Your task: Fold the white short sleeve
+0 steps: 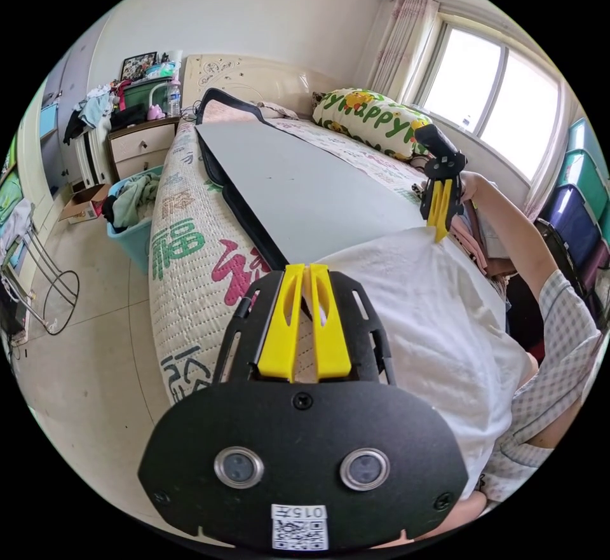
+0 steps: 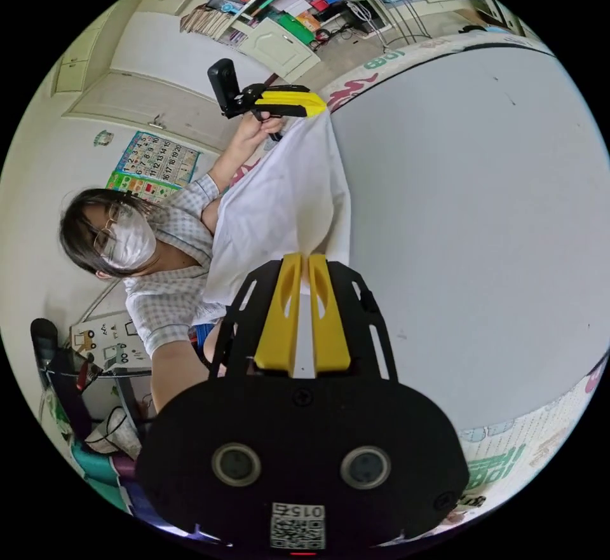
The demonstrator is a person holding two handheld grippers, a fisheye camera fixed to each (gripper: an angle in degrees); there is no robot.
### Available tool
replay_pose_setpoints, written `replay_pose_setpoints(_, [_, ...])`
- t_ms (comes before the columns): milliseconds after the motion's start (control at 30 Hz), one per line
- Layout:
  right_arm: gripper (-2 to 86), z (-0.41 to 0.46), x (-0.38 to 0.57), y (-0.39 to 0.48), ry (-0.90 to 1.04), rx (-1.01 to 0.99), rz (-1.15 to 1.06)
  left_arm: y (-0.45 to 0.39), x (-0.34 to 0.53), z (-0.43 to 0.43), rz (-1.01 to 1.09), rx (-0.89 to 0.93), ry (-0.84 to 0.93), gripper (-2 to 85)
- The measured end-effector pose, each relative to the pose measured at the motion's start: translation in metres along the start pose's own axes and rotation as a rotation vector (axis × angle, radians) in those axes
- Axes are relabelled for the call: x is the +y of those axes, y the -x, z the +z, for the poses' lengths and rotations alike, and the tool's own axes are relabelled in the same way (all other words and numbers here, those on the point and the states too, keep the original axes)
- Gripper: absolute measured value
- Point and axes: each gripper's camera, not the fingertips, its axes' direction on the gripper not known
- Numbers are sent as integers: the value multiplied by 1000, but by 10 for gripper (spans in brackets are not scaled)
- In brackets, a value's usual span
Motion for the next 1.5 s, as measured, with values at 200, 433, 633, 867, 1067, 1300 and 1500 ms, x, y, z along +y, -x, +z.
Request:
replay_pose_setpoints(200, [10, 7, -18, 8, 157, 201, 107, 2, 9, 7, 1, -29, 15, 0])
replay_pose_setpoints(433, [64, -4, 45, 17, -80, 239, 175, 11, 27, 5, -19, 0, -28, 1])
replay_pose_setpoints(633, [86, 23, 124, 44, -464, 212, 306, 2, 54, -39, 18, 7, -198, 7])
replay_pose_setpoints(867, [99, 73, 152, 24, -584, 78, 444, -62, 60, 9, 335, 299, 12, 28])
replay_pose_setpoints(1067, [60, 88, 158, 13, -605, 57, 457, -110, 72, 14, 505, 489, 31, 38])
replay_pose_setpoints(1300, [64, 110, 182, 4, -676, 2, 467, -303, 122, 24, 957, 532, 155, 95])
replay_pose_setpoints(1500, [69, 128, 197, 3, -729, 0, 456, -387, 158, 70, 1080, 361, 243, 104])
